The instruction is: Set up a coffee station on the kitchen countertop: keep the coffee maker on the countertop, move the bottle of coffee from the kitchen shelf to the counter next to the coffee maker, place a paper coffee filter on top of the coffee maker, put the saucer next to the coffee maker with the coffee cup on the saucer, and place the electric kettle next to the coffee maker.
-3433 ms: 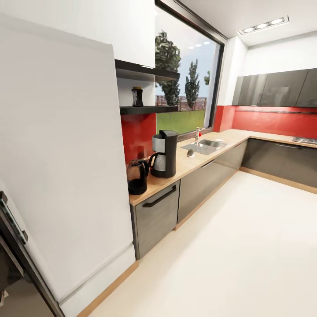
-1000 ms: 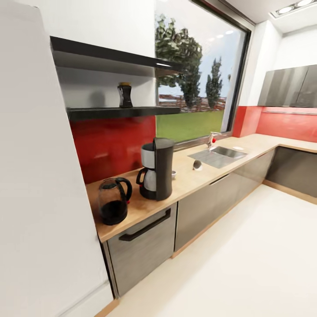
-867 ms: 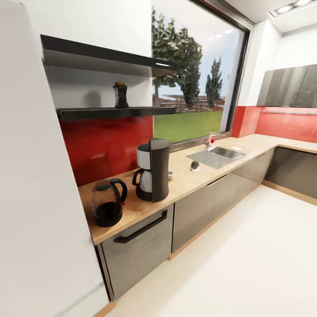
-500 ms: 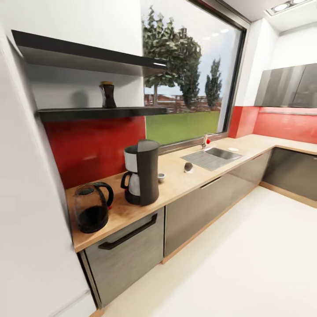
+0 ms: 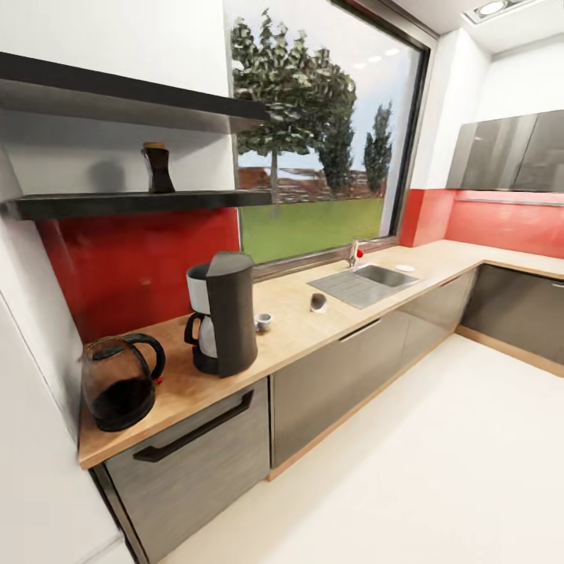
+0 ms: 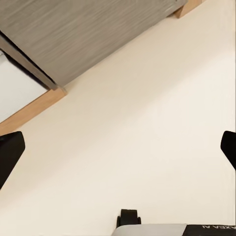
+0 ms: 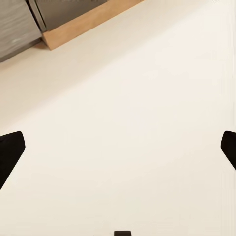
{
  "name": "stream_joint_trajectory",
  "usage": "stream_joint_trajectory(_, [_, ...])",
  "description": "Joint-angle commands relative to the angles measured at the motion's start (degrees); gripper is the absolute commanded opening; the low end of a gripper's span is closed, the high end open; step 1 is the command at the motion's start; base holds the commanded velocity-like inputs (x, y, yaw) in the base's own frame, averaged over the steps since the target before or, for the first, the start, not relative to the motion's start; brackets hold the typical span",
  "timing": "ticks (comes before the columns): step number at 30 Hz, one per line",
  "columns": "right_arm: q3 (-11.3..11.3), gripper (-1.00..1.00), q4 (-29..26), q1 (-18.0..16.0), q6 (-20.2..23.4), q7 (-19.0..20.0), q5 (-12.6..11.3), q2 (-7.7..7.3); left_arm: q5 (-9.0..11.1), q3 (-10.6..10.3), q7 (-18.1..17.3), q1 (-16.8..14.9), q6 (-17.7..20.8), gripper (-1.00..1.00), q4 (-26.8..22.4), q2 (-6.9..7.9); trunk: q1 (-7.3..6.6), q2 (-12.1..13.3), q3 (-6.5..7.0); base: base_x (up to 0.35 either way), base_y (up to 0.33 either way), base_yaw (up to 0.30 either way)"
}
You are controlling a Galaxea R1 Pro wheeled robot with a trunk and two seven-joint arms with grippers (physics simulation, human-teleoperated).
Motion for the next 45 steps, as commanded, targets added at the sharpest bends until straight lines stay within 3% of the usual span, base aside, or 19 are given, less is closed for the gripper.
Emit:
stream_joint_trajectory(1, [-0.03,1.00,0.04,-0.01,-0.16,-0.03,0.04,0.00,0.01,0.00,0.07,-0.02,-0.20,1.00,0.05,0.00,0.03,-0.03,-0.01,0.154,-0.298,0.000])
stream_joint_trajectory(45, [0.06,1.00,0.15,-0.01,-0.23,0.00,0.12,0.02,0.01,0.00,0.07,-0.02,-0.29,1.00,0.07,0.09,0.03,-0.03,-0.01,0.196,-0.275,0.000])
